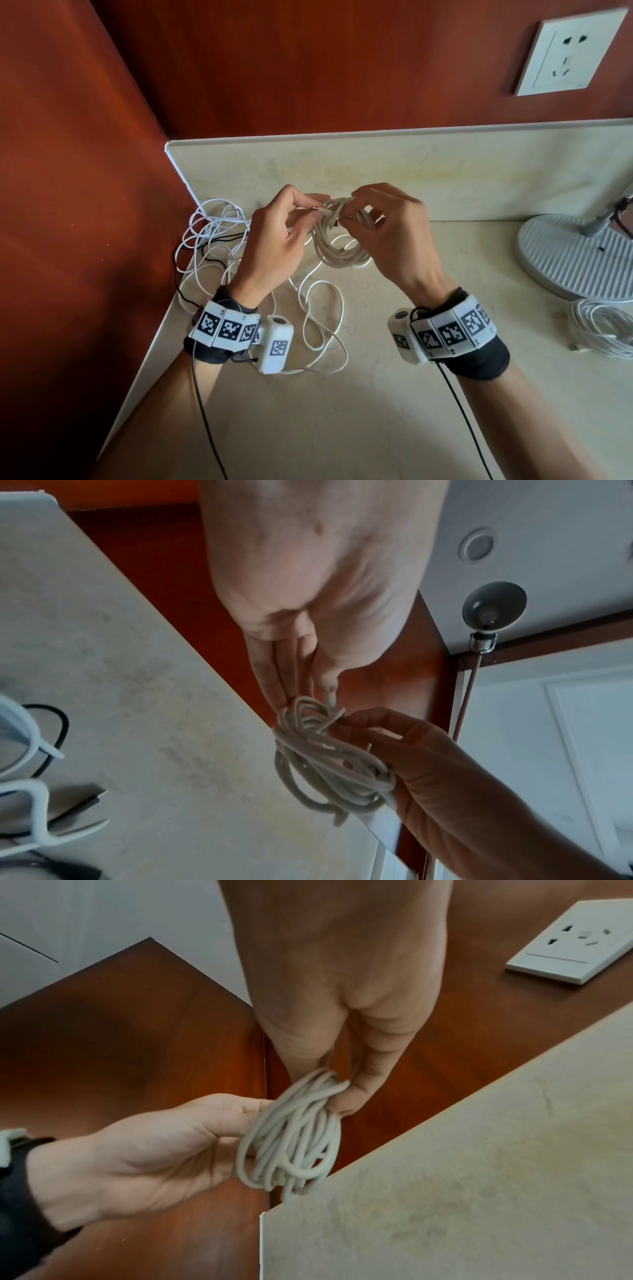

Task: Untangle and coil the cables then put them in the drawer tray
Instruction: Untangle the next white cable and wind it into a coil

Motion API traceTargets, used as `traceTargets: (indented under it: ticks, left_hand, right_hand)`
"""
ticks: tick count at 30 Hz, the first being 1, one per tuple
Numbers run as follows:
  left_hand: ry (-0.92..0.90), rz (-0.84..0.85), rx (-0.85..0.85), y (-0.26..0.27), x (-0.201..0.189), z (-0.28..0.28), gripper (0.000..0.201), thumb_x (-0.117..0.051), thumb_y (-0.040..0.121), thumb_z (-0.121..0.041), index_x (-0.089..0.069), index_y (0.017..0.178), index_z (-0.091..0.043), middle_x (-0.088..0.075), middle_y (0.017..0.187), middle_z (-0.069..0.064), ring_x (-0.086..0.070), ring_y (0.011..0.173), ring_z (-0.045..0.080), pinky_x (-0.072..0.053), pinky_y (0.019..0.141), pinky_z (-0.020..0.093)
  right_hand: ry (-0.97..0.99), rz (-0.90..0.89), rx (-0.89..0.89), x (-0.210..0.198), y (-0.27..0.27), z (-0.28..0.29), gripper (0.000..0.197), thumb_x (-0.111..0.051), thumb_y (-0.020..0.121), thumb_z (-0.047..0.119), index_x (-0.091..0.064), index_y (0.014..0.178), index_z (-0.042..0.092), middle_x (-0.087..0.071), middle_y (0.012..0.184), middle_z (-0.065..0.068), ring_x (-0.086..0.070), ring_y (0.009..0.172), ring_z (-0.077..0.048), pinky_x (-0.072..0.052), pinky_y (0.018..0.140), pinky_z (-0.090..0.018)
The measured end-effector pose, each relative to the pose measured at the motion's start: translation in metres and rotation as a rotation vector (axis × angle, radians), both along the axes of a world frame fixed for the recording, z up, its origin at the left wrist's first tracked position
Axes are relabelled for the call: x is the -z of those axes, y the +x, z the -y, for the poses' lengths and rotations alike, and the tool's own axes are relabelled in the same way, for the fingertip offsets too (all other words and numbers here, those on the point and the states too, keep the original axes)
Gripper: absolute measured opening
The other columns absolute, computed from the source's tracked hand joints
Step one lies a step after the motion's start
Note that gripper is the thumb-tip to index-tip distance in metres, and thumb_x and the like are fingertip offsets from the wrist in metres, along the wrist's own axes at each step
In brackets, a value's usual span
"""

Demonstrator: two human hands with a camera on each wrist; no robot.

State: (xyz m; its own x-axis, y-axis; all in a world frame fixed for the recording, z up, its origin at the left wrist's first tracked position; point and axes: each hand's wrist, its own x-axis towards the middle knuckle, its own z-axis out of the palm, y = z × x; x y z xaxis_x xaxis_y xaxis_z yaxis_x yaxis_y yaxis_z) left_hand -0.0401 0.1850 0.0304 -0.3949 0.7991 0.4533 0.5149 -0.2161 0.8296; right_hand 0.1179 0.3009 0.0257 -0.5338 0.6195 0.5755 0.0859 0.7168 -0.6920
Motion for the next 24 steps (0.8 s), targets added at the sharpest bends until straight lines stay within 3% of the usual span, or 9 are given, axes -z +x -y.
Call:
traceTargets:
  ticks: [4, 7, 9, 11, 13, 15, 18, 21, 24]
  left_hand:
    - [-0.02, -0.035, -0.04, 0.0, 0.002, 0.002, 0.003, -0.062, 0.101, -0.006, -0.061, 0.104, -0.004, -0.074, 0.115, 0.001, -0.072, 0.108, 0.011, -0.058, 0.095, 0.036]
    - [-0.059, 0.011, -0.038, -0.009, 0.007, 0.001, 0.01, -0.062, 0.103, -0.015, -0.059, 0.105, -0.006, -0.076, 0.11, 0.004, -0.073, 0.107, 0.018, -0.058, 0.094, 0.05]
    - [-0.08, 0.078, 0.005, -0.01, 0.01, -0.001, 0.007, -0.059, 0.104, -0.015, -0.057, 0.105, -0.009, -0.076, 0.109, 0.009, -0.074, 0.106, 0.025, -0.057, 0.094, 0.055]
    - [-0.103, 0.176, 0.039, -0.007, 0.011, -0.003, 0.001, -0.055, 0.105, -0.008, -0.055, 0.105, -0.009, -0.076, 0.108, 0.012, -0.074, 0.105, 0.028, -0.059, 0.094, 0.051]
    - [-0.12, 0.197, 0.032, -0.002, 0.013, -0.005, 0.003, -0.052, 0.106, -0.006, -0.054, 0.107, -0.009, -0.076, 0.107, 0.011, -0.074, 0.103, 0.026, -0.06, 0.091, 0.044]
    - [-0.114, 0.042, -0.014, 0.002, 0.016, -0.007, 0.006, -0.052, 0.107, -0.012, -0.053, 0.11, -0.007, -0.075, 0.101, 0.008, -0.074, 0.095, 0.021, -0.06, 0.083, 0.042]
    - [-0.117, -0.257, -0.074, 0.009, 0.019, -0.012, 0.01, -0.05, 0.107, -0.015, -0.05, 0.11, -0.006, -0.067, 0.086, 0.0, -0.064, 0.073, 0.015, -0.049, 0.065, 0.04]
    - [-0.159, -0.437, -0.025, 0.013, 0.019, -0.019, 0.004, -0.05, 0.105, -0.01, -0.047, 0.108, -0.008, -0.064, 0.09, 0.003, -0.063, 0.08, 0.02, -0.046, 0.067, 0.039]
    - [-0.171, -0.482, -0.018, 0.018, 0.018, -0.024, 0.005, -0.048, 0.106, -0.011, -0.047, 0.11, -0.008, -0.064, 0.1, 0.007, -0.061, 0.088, 0.022, -0.049, 0.073, 0.043]
  right_hand:
    - [-0.05, 0.025, -0.034, 0.0, 0.001, -0.004, 0.008, -0.085, 0.084, 0.014, -0.078, 0.088, 0.015, -0.072, 0.097, 0.005, -0.062, 0.069, -0.005, -0.046, 0.063, -0.014]
    - [-0.075, 0.031, -0.073, 0.001, 0.002, -0.007, 0.009, -0.085, 0.084, 0.015, -0.078, 0.089, 0.017, -0.072, 0.098, 0.008, -0.062, 0.07, -0.01, -0.047, 0.064, -0.016]
    - [-0.096, 0.033, -0.102, 0.002, 0.004, -0.01, 0.01, -0.084, 0.085, 0.015, -0.077, 0.091, 0.019, -0.073, 0.1, 0.009, -0.063, 0.073, -0.015, -0.052, 0.064, -0.025]
    - [-0.097, 0.038, -0.14, 0.003, 0.005, -0.013, 0.014, -0.081, 0.089, 0.016, -0.073, 0.099, 0.019, -0.071, 0.101, 0.009, -0.062, 0.074, -0.019, -0.053, 0.066, -0.032]
    - [-0.123, 0.055, -0.173, 0.004, 0.007, -0.016, 0.027, -0.077, 0.093, 0.02, -0.061, 0.115, 0.02, -0.069, 0.103, 0.007, -0.062, 0.075, -0.019, -0.053, 0.066, -0.029]
    - [-0.101, 0.091, -0.188, 0.006, 0.008, -0.02, 0.031, -0.072, 0.098, 0.022, -0.059, 0.126, 0.022, -0.068, 0.106, 0.005, -0.063, 0.076, -0.016, -0.049, 0.068, -0.021]
    - [-0.03, 0.083, -0.144, 0.015, 0.007, -0.023, 0.019, -0.071, 0.099, 0.018, -0.074, 0.118, 0.016, -0.068, 0.108, 0.004, -0.063, 0.076, -0.008, -0.047, 0.068, -0.017]
    - [-0.066, 0.04, -0.085, 0.019, 0.009, -0.023, 0.016, -0.074, 0.096, 0.015, -0.076, 0.111, 0.015, -0.07, 0.103, 0.004, -0.062, 0.071, -0.011, -0.051, 0.065, -0.023]
    - [-0.084, 0.027, -0.069, 0.016, 0.012, -0.023, 0.014, -0.076, 0.094, 0.014, -0.077, 0.107, 0.017, -0.07, 0.098, 0.004, -0.061, 0.068, -0.012, -0.049, 0.063, -0.022]
